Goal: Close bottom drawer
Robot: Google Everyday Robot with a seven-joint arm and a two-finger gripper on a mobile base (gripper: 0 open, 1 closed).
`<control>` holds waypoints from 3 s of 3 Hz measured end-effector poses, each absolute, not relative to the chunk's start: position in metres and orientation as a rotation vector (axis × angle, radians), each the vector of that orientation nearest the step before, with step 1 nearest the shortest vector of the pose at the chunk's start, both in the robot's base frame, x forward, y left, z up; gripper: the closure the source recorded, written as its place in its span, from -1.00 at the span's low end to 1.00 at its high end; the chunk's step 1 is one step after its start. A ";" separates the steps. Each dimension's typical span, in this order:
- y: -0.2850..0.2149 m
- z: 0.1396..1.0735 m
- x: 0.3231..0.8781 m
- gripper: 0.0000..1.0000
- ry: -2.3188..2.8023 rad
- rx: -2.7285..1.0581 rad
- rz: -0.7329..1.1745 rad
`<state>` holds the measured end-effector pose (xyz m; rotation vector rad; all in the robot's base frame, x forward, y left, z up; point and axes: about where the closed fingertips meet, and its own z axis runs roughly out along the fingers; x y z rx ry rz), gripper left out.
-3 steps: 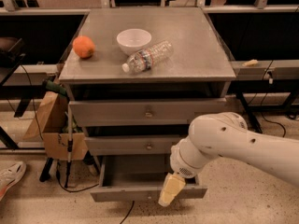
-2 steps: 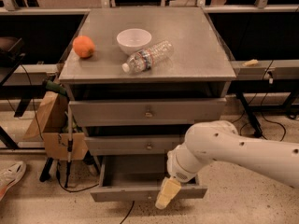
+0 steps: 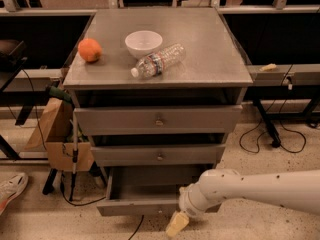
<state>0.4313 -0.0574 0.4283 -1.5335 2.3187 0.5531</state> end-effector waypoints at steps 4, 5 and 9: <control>-0.054 0.338 0.436 -1.00 2.348 -1.471 0.726; -0.061 0.270 0.457 -0.61 2.419 -1.387 0.794; -0.099 0.166 0.517 0.66 2.567 -1.193 0.732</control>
Offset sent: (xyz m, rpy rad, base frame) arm -0.0183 0.0086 -0.0330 0.0319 0.0582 -0.0129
